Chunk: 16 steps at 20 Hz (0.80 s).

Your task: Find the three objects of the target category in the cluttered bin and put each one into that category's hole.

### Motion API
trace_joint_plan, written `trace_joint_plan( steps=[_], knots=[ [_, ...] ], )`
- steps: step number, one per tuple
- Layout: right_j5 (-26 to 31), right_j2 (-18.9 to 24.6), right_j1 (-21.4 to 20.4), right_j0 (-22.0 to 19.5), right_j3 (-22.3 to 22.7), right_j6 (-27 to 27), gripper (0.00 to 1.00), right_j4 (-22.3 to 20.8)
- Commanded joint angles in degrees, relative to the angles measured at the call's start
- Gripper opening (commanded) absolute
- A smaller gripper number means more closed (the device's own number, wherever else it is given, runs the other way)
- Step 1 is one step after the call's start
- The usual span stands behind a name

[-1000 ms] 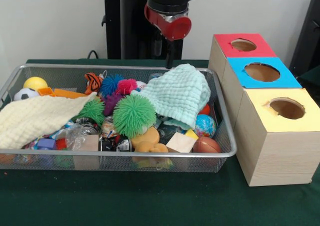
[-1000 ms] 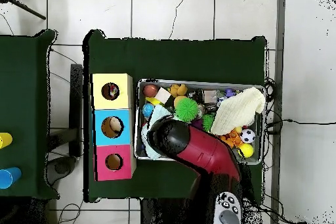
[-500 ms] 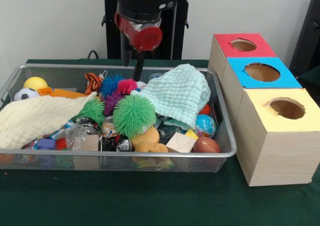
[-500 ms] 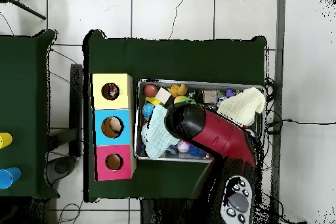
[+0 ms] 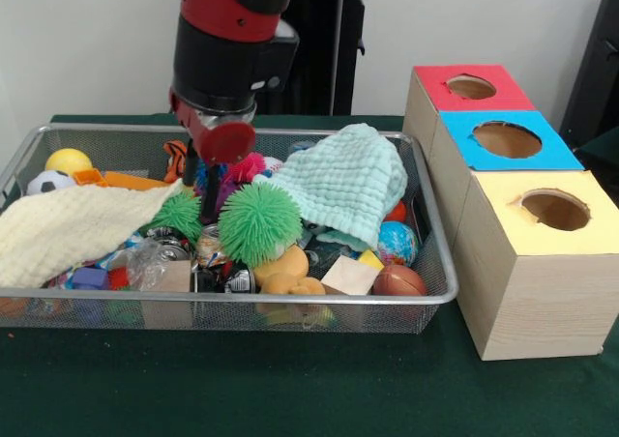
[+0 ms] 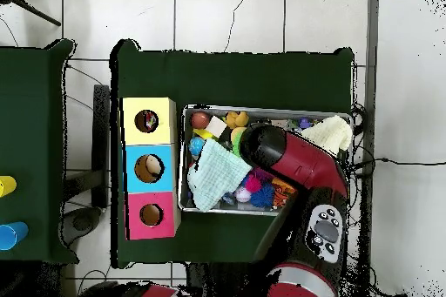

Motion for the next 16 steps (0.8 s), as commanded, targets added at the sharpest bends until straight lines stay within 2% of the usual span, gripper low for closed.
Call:
trace_joint_plan(
  steps=[1, 7, 11, 12, 16],
  knots=[
    [-6.60, 3.92, 5.58, -2.53, -3.27, 4.92, 1.00, -1.52],
    [-11.11, 7.25, 8.27, -6.36, -4.29, 2.07, 1.00, -2.13],
    [-12.61, 12.80, 8.15, -9.29, -1.64, 0.73, 1.00, -1.85],
    [-13.08, 15.39, 7.76, -10.45, -0.02, 0.30, 1.00, -1.75],
    [-12.94, 20.15, 6.22, -11.48, 4.08, 1.26, 1.00, -1.26]
  ],
)
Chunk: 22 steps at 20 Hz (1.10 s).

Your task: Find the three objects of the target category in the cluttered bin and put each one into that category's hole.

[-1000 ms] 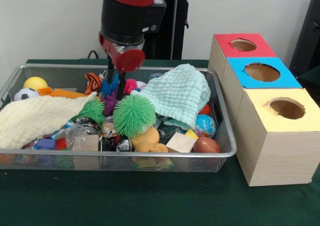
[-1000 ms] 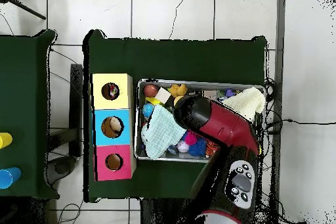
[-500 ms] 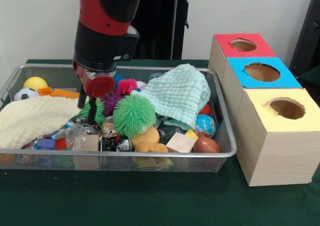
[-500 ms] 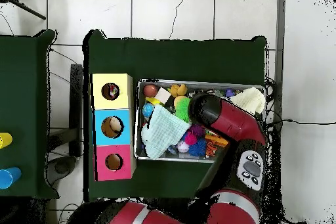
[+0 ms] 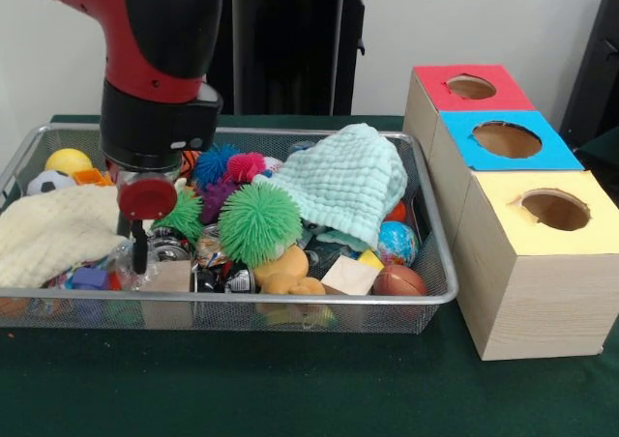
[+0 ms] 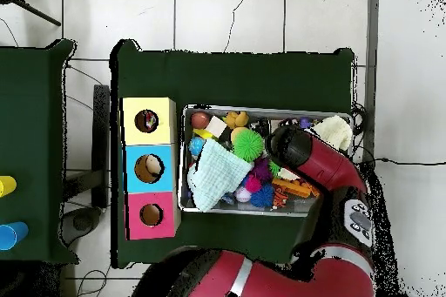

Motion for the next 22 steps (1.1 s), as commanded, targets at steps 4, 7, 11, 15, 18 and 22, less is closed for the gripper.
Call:
trace_joint_plan(
  steps=[4, 7, 11, 15, 18, 22],
  knots=[
    [0.26, 16.31, 0.10, -2.32, 7.49, 1.87, 1.00, -0.81],
    [1.52, 17.74, -0.46, -2.50, 8.37, 1.94, 1.00, -0.68],
    [1.61, 19.03, -1.28, -2.09, 10.35, 3.64, 1.00, 0.10],
    [2.23, 19.86, -2.36, -1.59, 11.80, 5.42, 1.00, 1.11],
    [2.45, 20.43, -3.55, -0.83, 13.25, 6.94, 1.00, 1.93],
    [2.11, 21.54, -4.44, -0.77, 14.79, 7.54, 1.00, 2.40]
  ],
)
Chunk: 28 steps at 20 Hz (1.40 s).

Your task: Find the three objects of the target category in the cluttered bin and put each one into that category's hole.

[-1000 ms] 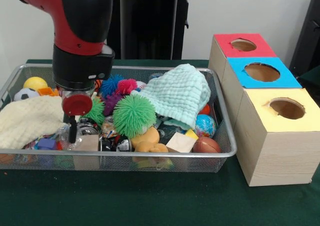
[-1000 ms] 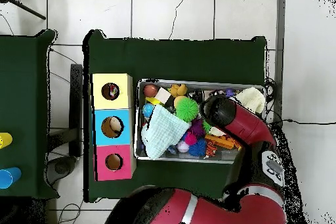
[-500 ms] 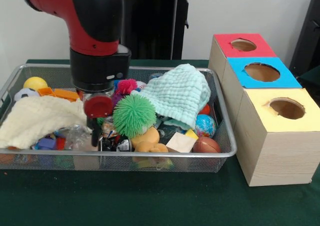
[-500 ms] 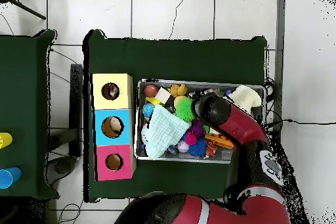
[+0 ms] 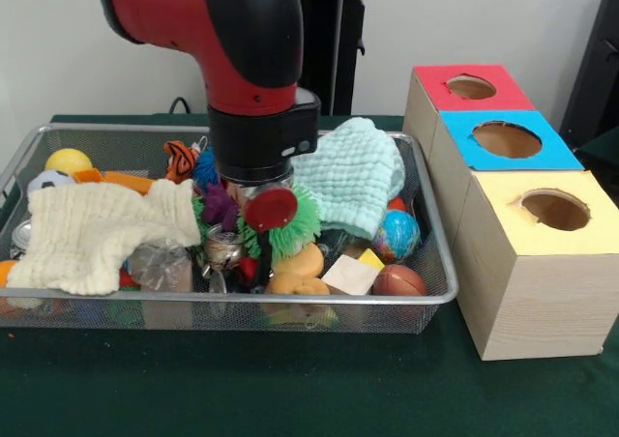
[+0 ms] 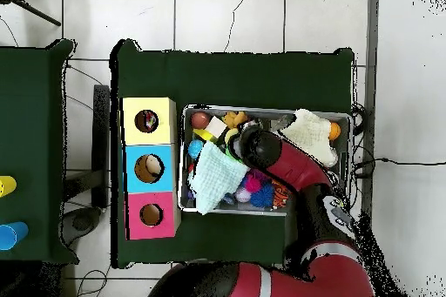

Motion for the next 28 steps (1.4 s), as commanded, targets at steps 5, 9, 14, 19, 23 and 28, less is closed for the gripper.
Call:
trace_joint_plan(
  steps=[5, 9, 14, 19, 23, 28],
  knots=[
    [2.36, 10.95, -1.55, -0.86, 8.87, 6.79, 1.00, 2.85],
    [5.00, 14.01, -4.64, -1.57, 12.23, 8.02, 1.00, 5.40],
    [14.96, 12.83, -12.33, 0.86, 15.77, 11.72, 1.00, 9.63],
    [20.57, 12.24, -16.02, 1.27, 16.77, 11.29, 1.00, 11.89],
    [22.14, 9.40, -15.31, 2.73, 14.30, 10.10, 1.00, 10.70],
    [25.11, -5.97, -10.04, 7.63, -1.20, 7.33, 1.00, -2.38]
  ],
)
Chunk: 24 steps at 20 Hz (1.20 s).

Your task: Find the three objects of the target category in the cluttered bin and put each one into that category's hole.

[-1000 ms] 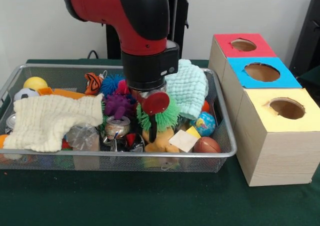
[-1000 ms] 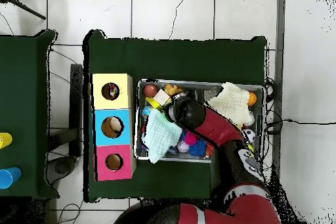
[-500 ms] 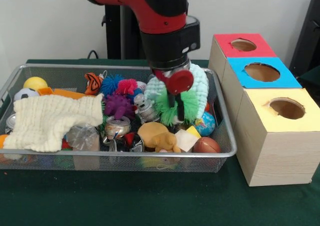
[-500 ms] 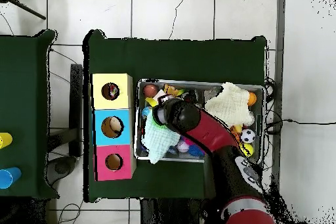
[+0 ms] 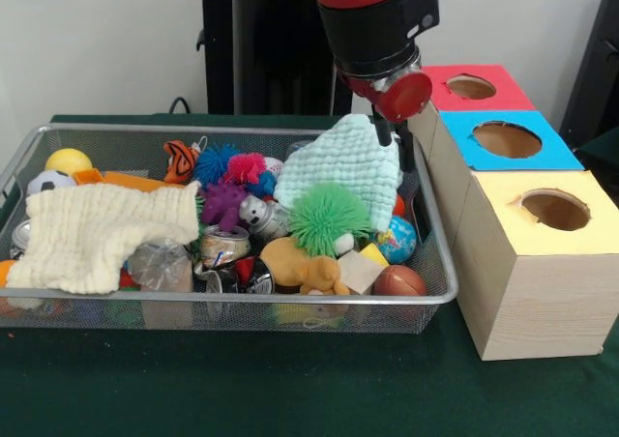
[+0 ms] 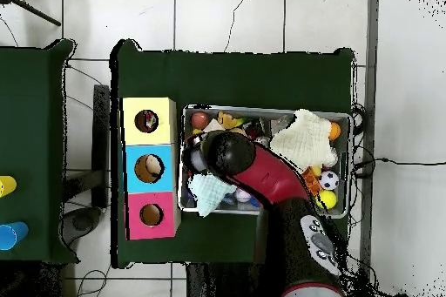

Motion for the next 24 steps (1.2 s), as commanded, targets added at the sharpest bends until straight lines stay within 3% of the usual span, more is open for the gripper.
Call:
trace_joint_plan(
  steps=[1, 6, 15, 19, 24],
  knots=[
    [6.64, -11.64, 3.77, 3.74, -12.82, 6.97, 1.00, -10.18],
    [7.70, -15.03, 3.84, 3.72, -19.13, 4.36, 1.00, -15.17],
    [6.21, -14.35, 5.03, -0.08, -22.04, 0.43, 1.00, -18.68],
    [4.31, -13.28, 7.36, -3.21, -23.91, -1.48, 1.00, -19.78],
    [2.63, -7.11, 10.82, -9.50, -21.76, -3.96, 1.00, -17.62]
  ],
)
